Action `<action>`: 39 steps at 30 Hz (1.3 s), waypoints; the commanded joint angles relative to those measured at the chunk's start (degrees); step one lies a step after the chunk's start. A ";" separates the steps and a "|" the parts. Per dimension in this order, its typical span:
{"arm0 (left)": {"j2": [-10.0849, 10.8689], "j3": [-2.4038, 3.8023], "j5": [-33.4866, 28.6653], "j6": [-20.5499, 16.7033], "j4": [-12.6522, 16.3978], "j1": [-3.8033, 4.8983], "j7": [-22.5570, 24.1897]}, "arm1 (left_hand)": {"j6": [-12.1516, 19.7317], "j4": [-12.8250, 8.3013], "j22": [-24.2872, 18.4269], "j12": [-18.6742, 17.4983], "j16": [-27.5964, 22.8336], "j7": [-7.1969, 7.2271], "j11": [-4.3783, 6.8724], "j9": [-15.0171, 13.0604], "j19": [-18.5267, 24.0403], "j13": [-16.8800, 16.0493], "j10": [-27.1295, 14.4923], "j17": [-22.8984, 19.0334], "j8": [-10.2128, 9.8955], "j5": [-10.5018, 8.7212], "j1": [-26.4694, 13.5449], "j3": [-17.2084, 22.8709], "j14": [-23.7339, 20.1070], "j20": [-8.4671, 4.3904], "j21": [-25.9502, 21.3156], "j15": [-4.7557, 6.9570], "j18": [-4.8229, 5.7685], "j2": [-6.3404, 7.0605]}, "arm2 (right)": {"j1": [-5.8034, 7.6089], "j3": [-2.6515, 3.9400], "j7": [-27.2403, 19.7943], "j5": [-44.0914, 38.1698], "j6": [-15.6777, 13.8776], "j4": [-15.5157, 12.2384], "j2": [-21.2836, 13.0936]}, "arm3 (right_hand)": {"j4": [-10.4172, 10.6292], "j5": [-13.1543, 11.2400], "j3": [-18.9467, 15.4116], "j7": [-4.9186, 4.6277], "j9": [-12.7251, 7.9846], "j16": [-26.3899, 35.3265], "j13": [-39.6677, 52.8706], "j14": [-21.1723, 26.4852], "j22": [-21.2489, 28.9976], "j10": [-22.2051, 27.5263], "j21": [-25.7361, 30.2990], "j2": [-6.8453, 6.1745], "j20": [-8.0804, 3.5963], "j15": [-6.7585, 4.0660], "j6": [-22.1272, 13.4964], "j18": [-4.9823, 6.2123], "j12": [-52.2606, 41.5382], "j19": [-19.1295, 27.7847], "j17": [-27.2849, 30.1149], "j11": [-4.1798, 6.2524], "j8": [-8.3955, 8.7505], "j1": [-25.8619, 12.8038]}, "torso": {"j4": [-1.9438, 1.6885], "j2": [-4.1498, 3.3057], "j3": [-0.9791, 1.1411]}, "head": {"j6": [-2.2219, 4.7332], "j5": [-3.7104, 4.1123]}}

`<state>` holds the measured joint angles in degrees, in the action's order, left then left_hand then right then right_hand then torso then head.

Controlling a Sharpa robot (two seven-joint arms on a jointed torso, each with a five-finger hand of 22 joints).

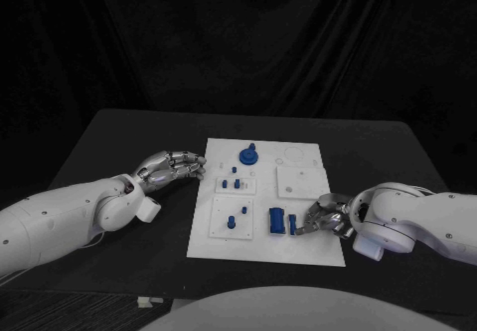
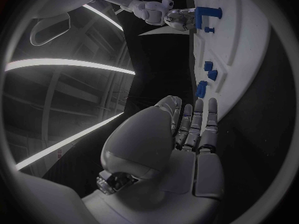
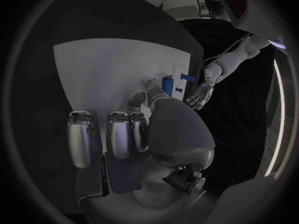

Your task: Assemble the parts on the task board

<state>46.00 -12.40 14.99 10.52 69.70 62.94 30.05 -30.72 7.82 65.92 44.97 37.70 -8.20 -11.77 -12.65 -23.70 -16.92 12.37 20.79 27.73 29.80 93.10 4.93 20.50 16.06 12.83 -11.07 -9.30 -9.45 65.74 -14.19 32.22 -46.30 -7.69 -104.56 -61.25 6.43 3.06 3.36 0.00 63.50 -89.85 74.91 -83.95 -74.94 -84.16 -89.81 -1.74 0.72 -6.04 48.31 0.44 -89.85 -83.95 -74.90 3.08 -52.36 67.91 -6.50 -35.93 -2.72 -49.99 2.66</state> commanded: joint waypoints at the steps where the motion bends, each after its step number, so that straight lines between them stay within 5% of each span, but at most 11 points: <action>1: 0.13 0.05 -0.39 0.55 0.28 -0.09 0.88 | -0.15 -0.03 0.10 -0.28 -0.22 -0.42 -0.35 0.09 0.45 0.07 0.22 -0.06 -0.13 0.29 -0.50 0.42 0.14 -0.02 0.37 -0.39 0.56 0.05 | -0.18 -0.02 -0.14 -0.29 0.45 -0.24 -0.24 | 0.19 -0.26 -1.11 -0.09 0.16 -0.15 15.09 -6.05 -15.06 -5.84 -0.19 -1.04 -0.57 -0.34 0.52 -0.44 -0.15 -6.05 -15.10 0.37 -0.33 -0.33 | 0.04 -0.03 0.02 | -0.01 -0.06; 8: 1.15 0.06 -0.40 -0.73 1.35 -0.09 1.59 | -0.22 -0.12 0.28 -0.26 -0.19 -0.45 -0.53 0.09 0.47 0.10 0.44 -0.06 -0.09 0.31 -0.61 0.69 0.21 -0.01 0.49 -0.48 0.64 0.26 | -0.10 -0.01 -4.39 -0.29 -2.80 -1.09 -1.97 | 2.38 -0.25 -3.63 0.04 0.36 -0.15 15.09 -6.05 -15.06 -5.84 -0.19 -3.00 -0.66 -0.42 0.66 -0.44 -0.15 -6.05 -15.10 0.47 -0.23 -2.71 | 0.02 -0.02 -0.01 | -0.01 0.48; 15: 2.34 0.08 -0.41 -3.12 3.25 -0.04 3.27 | -0.61 0.42 0.83 -0.08 0.06 -0.57 -1.09 0.11 0.20 0.15 1.19 0.01 0.05 -0.54 -1.94 0.98 0.50 0.17 0.94 -0.88 0.91 1.25 | 1.15 0.01 -10.86 0.14 -9.10 -1.29 -4.03 | 10.33 -0.19 -6.59 0.37 0.40 -0.15 15.09 -6.05 -15.06 -5.84 -0.19 -6.03 -0.93 -0.71 1.37 -0.44 -0.15 -6.05 -15.10 0.79 0.46 -5.52 | 0.20 0.33 0.00 | -0.01 0.75; 20: 3.15 0.09 -0.41 -4.66 4.65 0.11 5.27 | -0.91 4.35 0.36 0.49 0.08 -0.14 -1.16 0.16 0.31 -0.09 1.19 0.06 0.10 -2.27 -5.11 -0.47 -0.55 0.13 0.38 -0.60 0.78 1.99 | 1.84 0.01 -17.00 1.42 -15.86 -0.16 -4.18 | 10.47 -0.11 -8.81 0.36 0.17 -0.15 15.09 -6.05 -15.06 -5.84 -0.19 -4.94 -0.95 -0.72 1.04 -0.44 -0.15 -6.05 -15.10 0.78 1.25 -8.42 | 0.30 1.08 0.07 | -0.01 0.95; 26: 3.62 0.10 -0.41 -5.93 6.15 0.34 7.60 | -1.00 5.89 -0.07 0.88 0.01 0.14 -0.95 0.20 0.42 -0.28 1.02 0.06 0.07 -2.32 -5.65 -1.37 -1.36 0.06 -0.09 -0.28 0.57 2.59 | 2.09 0.01 -26.52 4.34 -25.21 1.65 -3.57 | 10.57 0.03 -11.10 0.21 -0.97 -0.15 15.09 -6.05 -15.06 -5.84 -0.19 -5.69 -0.85 -0.64 -0.63 -0.44 -0.15 -6.05 -15.10 0.67 3.61 -10.84 | 0.43 2.80 0.21 | -0.01 0.73; 28: 3.37 0.10 -0.41 -6.47 6.41 0.39 8.78 | -1.04 6.41 -0.30 1.05 -0.11 0.32 -0.71 0.22 0.62 -0.36 0.90 0.03 0.05 -2.33 -5.53 -1.64 -1.94 -0.07 -0.40 -0.01 0.42 2.75 | 2.12 0.01 -31.41 6.46 -28.83 2.60 -3.19 | 10.54 0.32 -11.37 0.25 -1.31 0.93 15.09 -5.49 -13.01 -5.84 3.90 -5.29 -0.84 -0.71 -0.47 0.96 -0.15 -3.14 -13.24 0.62 4.44 -11.91 | 0.57 3.59 0.31 | -0.01 0.40; 33: 2.82 0.10 -0.41 -7.89 6.59 0.43 10.88 | -0.69 8.28 -1.32 1.53 -1.06 0.80 0.25 0.38 2.54 -0.63 -0.18 -0.23 -0.27 -2.40 -4.71 -2.64 -5.13 -0.78 -2.20 0.98 0.08 3.16 | 1.69 0.00 -42.20 12.05 -34.62 5.11 -1.87 | 10.44 1.79 -12.54 -1.16 -7.83 19.25 12.25 0.70 -1.23 -2.98 25.50 -1.85 -0.19 0.42 -0.83 5.86 3.24 7.20 8.34 -0.27 11.49 -11.80 | 0.86 5.07 0.64 | -0.01 -0.01; 34: 2.74 0.10 -0.41 -8.22 6.64 0.44 11.29 | -0.48 8.60 -1.62 1.58 -1.51 0.90 0.50 0.44 3.18 -0.67 -0.79 -0.40 -0.41 -2.39 -4.46 -2.96 -6.19 -1.01 -2.79 1.20 0.07 3.20 | 1.46 0.00 -44.37 13.34 -35.69 5.68 -1.56 | 9.52 2.55 -13.30 -1.65 -10.73 30.30 6.78 3.43 4.83 1.87 35.65 -1.86 0.30 0.92 -0.36 7.67 9.91 10.70 18.99 -1.18 13.76 -11.57 | 0.89 5.27 0.69 | -0.01 -0.06; 36: 2.61 0.10 -0.41 -8.90 6.75 0.44 12.06 | -0.07 8.76 -2.25 1.06 -2.66 1.03 1.04 0.58 4.60 -0.24 -2.48 -1.21 -0.78 -2.42 -4.33 -3.57 -8.32 -1.51 -4.04 1.67 0.10 3.13 | 0.94 0.00 -48.49 16.07 -37.23 6.74 -1.05 | 10.43 2.60 -13.79 -2.92 -14.17 47.41 -1.35 6.85 14.60 7.89 51.18 -1.21 1.47 1.74 -0.41 9.39 19.85 14.94 34.15 -1.27 16.23 -11.44 | 0.91 5.90 0.79 | -0.01 0.01; 38: 2.53 0.10 -0.41 -9.52 6.81 0.44 12.61 | 0.12 8.78 -3.16 0.64 -3.56 0.99 1.64 0.69 6.04 0.47 -3.79 -2.15 -1.09 -2.47 -4.33 -4.26 -9.80 -1.94 -5.57 2.12 0.14 2.97 | 0.52 -0.01 -51.53 18.20 -38.10 7.51 -0.71 | 10.30 3.76 -13.75 -4.76 -17.48 58.56 -21.07 11.11 22.58 22.76 62.23 -1.43 3.48 3.77 -0.32 10.09 44.16 18.21 40.88 -3.94 17.67 -11.38 | 0.87 6.22 0.84 | -0.01 0.03; 39: 2.49 0.10 -0.41 -9.80 6.82 0.44 12.84 | 0.25 8.82 -3.68 0.20 -4.31 0.90 2.25 0.73 6.91 0.96 -4.68 -2.68 -1.24 -2.53 -4.47 -4.65 -10.85 -2.24 -6.41 2.56 0.07 2.93 | 0.33 -0.01 -52.96 19.28 -38.23 7.86 -0.55 | 10.38 3.82 -13.74 -4.57 -18.28 60.31 -22.56 10.82 24.24 22.58 63.91 -1.68 4.00 4.15 -0.32 10.10 45.31 17.54 42.13 -4.30 17.78 -11.36 | 0.81 6.42 0.89 | -0.01 0.14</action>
<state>48.63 -12.36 14.98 3.20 76.34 63.22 37.69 -30.81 16.67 62.41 45.38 33.64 -7.26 -9.79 -11.97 -17.15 -16.11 8.20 18.28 26.71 27.48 88.28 0.42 10.11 13.95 6.74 -8.73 -9.29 -6.27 66.32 -14.21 -10.13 -33.71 -40.27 -97.13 -61.90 16.74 6.74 -10.30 -4.67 45.49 -30.63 54.41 -72.49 -51.58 -62.46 -26.98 -3.40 4.59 -1.64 47.54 9.90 -47.22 -65.93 -33.63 -1.23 -34.50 56.37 -5.67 -30.45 -2.02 -49.99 2.64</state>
